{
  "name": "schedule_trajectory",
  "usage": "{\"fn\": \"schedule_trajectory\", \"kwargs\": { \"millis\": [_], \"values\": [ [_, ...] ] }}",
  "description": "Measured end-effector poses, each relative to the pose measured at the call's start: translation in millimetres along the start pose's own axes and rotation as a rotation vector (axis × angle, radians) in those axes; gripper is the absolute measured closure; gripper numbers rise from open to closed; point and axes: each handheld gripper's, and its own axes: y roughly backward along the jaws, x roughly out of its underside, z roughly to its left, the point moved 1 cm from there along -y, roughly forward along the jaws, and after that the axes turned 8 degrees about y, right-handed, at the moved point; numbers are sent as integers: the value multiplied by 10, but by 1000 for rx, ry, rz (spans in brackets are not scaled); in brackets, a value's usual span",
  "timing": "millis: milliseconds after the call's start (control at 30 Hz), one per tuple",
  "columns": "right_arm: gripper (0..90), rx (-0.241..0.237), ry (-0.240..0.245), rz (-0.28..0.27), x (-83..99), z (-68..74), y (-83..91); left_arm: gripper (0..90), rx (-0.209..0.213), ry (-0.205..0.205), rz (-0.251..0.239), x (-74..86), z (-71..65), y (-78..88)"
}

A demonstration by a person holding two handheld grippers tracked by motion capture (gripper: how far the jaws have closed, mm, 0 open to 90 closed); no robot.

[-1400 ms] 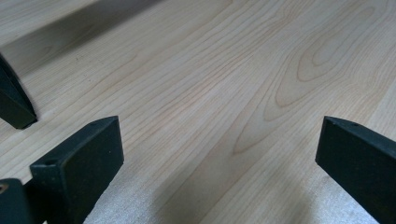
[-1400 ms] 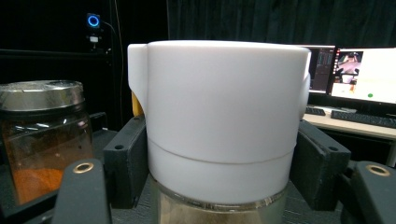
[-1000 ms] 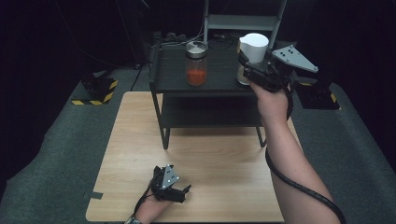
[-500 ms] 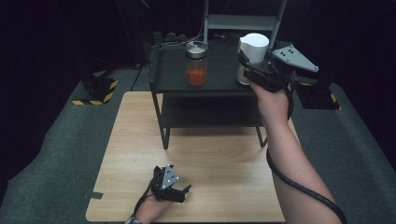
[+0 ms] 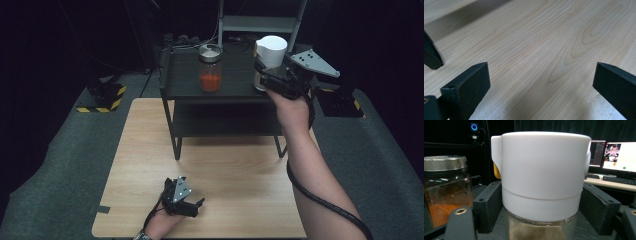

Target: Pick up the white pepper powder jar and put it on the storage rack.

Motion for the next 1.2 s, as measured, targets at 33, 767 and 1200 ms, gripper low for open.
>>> {"fn": "schedule_trajectory", "kwargs": {
  "millis": [33, 767, 1200],
  "values": [
    [198, 1, 0, -1, 1, 2, 5, 14, 1, 1, 0, 0, 2, 0],
    [0, -29, 22, -8, 88, 54, 228, 15, 1, -5, 4, -6, -5, -6],
    [0, -48, 36, -25, 282, 40, 465, 16, -3, -8, 8, -13, -13, -11]
  ]
}}
